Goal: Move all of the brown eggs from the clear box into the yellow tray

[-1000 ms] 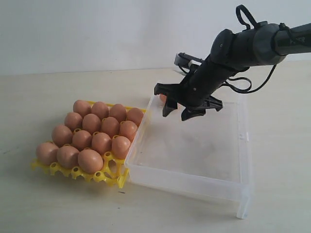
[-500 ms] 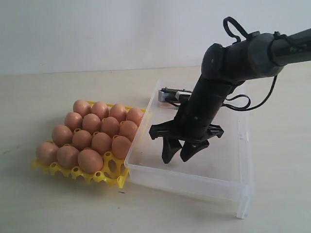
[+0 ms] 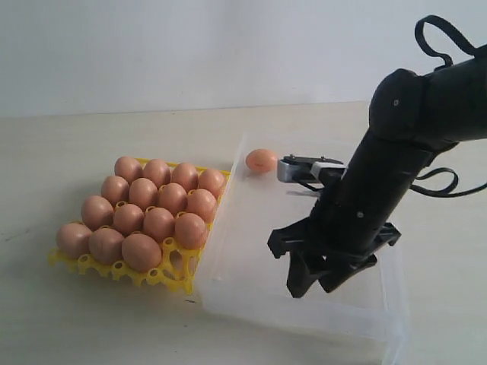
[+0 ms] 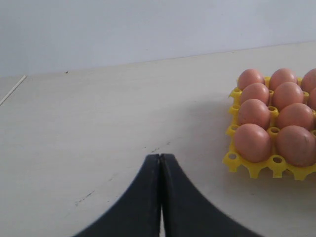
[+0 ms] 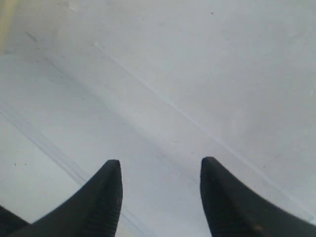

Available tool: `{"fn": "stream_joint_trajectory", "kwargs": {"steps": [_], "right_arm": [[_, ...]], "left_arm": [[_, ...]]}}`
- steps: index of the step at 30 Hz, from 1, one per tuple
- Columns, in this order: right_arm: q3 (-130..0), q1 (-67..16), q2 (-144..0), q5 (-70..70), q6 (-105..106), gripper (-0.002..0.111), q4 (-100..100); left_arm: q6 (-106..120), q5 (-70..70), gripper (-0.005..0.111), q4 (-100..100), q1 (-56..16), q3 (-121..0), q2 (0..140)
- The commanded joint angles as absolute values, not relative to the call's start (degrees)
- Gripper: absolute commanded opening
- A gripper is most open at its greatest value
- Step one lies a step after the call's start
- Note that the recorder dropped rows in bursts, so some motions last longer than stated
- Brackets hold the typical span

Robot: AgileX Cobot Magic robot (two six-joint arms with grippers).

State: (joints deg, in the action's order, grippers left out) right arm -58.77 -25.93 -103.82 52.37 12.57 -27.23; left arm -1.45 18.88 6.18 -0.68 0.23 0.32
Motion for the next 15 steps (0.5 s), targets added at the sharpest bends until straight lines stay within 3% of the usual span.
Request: {"fn": "stream_joint_trajectory", "kwargs": {"steps": [1, 15], "right_arm": [[-54.19, -25.98, -100.75, 52.96, 14.04, 0.048, -27.92], [-63.16, -23.16, -99.65, 31.07, 12.14, 0.048, -27.44]], "left_arm": [[-1.70, 18.09, 0.000, 5.80, -0.61, 0.00, 0.00], [-1.70, 18.09, 0.000, 5.80, -0.61, 0.00, 0.00]]}}
